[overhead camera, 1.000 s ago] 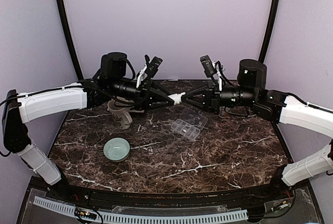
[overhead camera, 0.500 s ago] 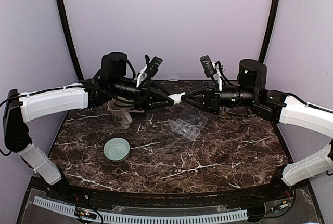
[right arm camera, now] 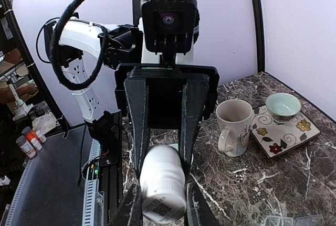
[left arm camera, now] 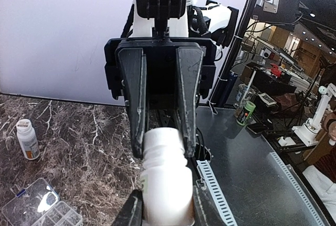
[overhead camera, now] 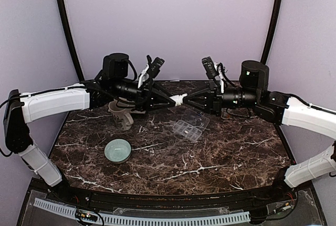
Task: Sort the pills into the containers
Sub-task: Unscrew the lid of the pill bottle.
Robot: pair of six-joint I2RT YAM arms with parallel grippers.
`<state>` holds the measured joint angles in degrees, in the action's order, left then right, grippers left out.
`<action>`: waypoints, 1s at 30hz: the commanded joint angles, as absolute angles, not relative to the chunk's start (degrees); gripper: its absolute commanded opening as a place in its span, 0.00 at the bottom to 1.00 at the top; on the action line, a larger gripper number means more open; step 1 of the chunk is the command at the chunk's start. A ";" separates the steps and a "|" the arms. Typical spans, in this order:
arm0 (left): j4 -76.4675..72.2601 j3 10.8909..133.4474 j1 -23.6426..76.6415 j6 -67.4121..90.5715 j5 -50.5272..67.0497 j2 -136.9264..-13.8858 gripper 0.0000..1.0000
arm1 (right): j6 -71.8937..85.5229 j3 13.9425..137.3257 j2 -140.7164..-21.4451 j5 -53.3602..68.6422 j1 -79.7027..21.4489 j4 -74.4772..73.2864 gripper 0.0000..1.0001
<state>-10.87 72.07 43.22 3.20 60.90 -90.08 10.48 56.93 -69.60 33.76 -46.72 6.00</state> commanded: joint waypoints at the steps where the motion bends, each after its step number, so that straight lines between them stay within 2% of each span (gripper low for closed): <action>1: -13.39 74.33 42.94 4.36 67.28 -89.13 0.00 | 8.06 55.65 -68.23 30.31 -46.01 5.48 0.18; 14: -12.97 74.58 42.91 4.31 67.46 -88.98 0.00 | 8.27 54.95 -67.52 29.79 -46.10 8.02 0.18; 24: -14.92 69.17 42.97 0.10 57.41 -87.41 0.00 | 10.89 52.23 -64.62 22.68 -46.04 8.26 0.17; 30: -23.25 62.95 43.11 0.70 50.57 -87.66 0.00 | 12.75 49.70 -62.94 16.75 -46.00 8.00 0.17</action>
<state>-16.29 66.48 42.68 1.41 55.90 -89.82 10.85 51.53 -64.69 21.91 -46.33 6.26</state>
